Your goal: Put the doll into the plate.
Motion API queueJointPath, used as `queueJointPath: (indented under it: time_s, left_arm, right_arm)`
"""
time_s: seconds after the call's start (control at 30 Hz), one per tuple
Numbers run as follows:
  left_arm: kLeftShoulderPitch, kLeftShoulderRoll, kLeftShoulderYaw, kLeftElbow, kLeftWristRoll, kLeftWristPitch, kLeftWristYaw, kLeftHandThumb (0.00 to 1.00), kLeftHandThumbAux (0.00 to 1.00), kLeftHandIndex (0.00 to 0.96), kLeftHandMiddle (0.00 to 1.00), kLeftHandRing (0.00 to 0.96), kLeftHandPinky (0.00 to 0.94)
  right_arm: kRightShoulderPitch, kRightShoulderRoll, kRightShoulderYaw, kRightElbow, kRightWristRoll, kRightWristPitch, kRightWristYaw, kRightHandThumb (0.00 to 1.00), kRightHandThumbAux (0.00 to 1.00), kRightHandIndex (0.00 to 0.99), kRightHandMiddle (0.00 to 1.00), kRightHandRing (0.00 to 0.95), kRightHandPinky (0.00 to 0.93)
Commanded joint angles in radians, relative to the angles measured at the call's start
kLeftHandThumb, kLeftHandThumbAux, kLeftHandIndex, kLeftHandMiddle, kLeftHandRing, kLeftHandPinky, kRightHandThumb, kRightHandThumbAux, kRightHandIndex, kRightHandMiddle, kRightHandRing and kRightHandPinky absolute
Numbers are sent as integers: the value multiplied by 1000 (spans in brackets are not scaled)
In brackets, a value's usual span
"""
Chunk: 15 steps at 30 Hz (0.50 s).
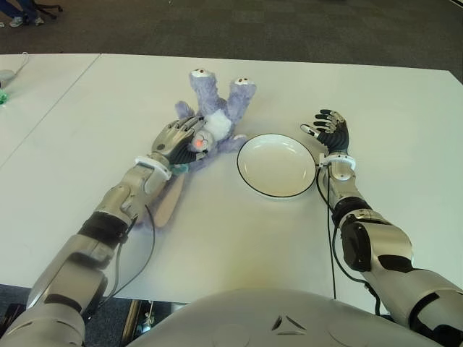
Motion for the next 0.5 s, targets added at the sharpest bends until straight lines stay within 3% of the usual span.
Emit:
queueJointPath:
  time_s: [0.03,0.13,0.5]
  left_arm:
    - [58,-31,-119,280,133,141,-27,846,667,402,577,711,764]
    - [49,-23,-73,213,106,167,-4,847,667,399,551,763,826]
    - [32,-44,-40,224,89,225,173,847,667,400,548,792,817]
  right_arm:
    - [184,87,-14,135,26,88,20,4,846,264,324,345,361]
    - [185,89,-9,136,19,89,3,7,846,264,321,346,363]
    - [184,94,-12,136,19,96,-10,6,835,258,320,344,363]
